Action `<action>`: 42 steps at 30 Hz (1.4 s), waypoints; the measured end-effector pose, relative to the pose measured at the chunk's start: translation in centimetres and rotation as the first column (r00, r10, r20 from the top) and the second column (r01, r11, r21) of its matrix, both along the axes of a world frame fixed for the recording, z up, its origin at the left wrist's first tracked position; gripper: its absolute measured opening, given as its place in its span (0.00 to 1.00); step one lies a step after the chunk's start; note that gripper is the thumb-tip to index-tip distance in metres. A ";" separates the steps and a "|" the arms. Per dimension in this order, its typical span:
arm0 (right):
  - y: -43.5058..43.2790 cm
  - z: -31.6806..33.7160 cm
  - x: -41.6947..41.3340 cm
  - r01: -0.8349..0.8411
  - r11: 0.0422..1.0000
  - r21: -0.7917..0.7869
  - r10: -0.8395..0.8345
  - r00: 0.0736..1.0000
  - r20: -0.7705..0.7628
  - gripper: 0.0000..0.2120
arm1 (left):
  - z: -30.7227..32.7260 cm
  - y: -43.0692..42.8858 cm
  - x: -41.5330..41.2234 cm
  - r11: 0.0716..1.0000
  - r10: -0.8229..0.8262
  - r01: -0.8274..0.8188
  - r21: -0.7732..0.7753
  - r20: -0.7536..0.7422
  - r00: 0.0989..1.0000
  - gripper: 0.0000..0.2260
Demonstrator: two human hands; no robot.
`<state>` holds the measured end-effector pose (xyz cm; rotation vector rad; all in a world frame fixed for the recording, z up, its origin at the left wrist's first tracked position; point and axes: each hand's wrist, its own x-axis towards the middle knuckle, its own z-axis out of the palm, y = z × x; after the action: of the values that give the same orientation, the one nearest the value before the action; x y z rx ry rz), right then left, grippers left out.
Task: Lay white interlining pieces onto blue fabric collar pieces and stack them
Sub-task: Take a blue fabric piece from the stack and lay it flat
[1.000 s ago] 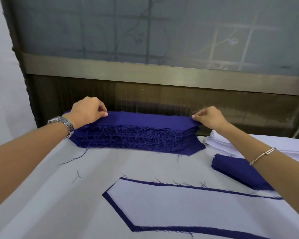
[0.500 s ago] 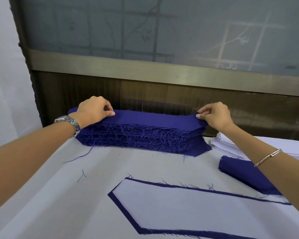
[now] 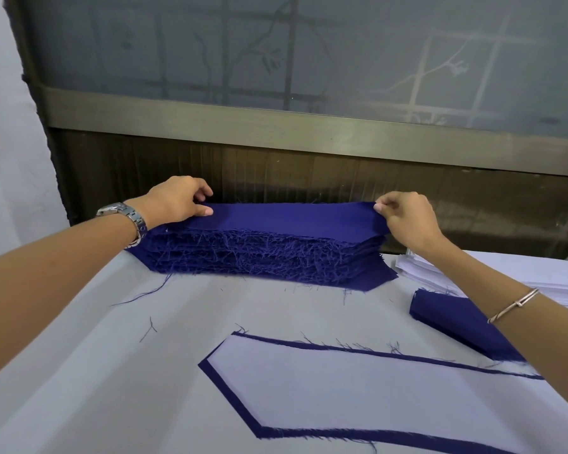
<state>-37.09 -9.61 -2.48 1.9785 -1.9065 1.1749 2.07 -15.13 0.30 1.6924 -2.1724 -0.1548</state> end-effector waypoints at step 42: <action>3.3 -0.9 0.3 -0.256 0.934 -0.249 0.316 0.916 0.246 0.06 | -1.2 -0.6 3.0 0.913 0.055 0.105 -0.393 0.376 0.925 0.17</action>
<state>-36.79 -6.34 -3.33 2.1152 -1.5463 1.7461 5.04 -15.73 -0.92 1.5405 -2.2814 0.6340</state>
